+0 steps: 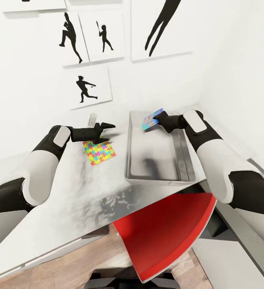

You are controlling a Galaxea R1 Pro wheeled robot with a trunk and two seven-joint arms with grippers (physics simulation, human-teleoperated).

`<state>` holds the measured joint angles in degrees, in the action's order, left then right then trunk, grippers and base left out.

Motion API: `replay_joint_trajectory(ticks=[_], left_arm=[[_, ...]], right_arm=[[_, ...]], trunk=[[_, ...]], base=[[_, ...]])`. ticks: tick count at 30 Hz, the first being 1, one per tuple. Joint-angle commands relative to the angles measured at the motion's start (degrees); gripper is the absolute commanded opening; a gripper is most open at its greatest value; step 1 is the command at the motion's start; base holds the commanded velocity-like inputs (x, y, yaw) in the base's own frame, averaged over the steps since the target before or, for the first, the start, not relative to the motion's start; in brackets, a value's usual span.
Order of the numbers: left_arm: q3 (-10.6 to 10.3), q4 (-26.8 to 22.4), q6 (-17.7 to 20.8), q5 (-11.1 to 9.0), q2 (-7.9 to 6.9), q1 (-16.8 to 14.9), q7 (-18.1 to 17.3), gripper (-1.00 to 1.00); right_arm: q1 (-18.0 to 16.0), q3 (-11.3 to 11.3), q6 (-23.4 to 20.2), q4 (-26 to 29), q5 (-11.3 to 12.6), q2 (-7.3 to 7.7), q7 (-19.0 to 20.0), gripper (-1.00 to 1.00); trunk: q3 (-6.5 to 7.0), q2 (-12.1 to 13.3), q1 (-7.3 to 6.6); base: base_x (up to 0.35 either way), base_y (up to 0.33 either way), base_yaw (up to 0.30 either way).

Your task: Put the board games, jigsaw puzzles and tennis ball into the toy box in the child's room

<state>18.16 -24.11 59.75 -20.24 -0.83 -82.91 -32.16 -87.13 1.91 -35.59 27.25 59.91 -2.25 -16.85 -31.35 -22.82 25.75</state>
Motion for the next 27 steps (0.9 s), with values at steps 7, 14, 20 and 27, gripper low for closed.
replay_joint_trajectory(ticks=[7, 14, 20, 27], left_arm=[[0.38, 0.03, 0.25, 0.55, 0.04, -0.06, -0.43, 1.00], [0.38, 0.03, 0.25, 0.55, 0.00, -0.06, -0.40, 1.00], [0.38, 0.03, 0.25, 0.55, 0.03, -0.06, -0.42, 1.00], [0.31, 0.03, 0.25, 0.61, 0.11, -0.06, -0.40, 1.00]], right_arm=[[0.02, 0.20, -0.02, 0.05, 0.64, 0.09, -0.55, -1.00], [0.10, 0.27, -0.07, -0.16, 0.64, 0.40, -0.55, -1.00], [0.11, 0.29, -0.01, -0.18, 0.64, 0.13, -0.55, -1.00], [0.17, 0.29, 0.00, -0.19, 0.59, 0.13, -0.55, -1.00]], trunk=[[-0.19, -0.10, 0.03], [-0.19, -0.10, 0.03], [-0.19, -0.10, 0.03], [-0.19, -0.10, 0.03]], base=[[0.000, 0.000, 0.000], [0.000, 0.000, 0.000], [0.045, 0.000, 0.000], [0.070, 0.000, 0.000]])
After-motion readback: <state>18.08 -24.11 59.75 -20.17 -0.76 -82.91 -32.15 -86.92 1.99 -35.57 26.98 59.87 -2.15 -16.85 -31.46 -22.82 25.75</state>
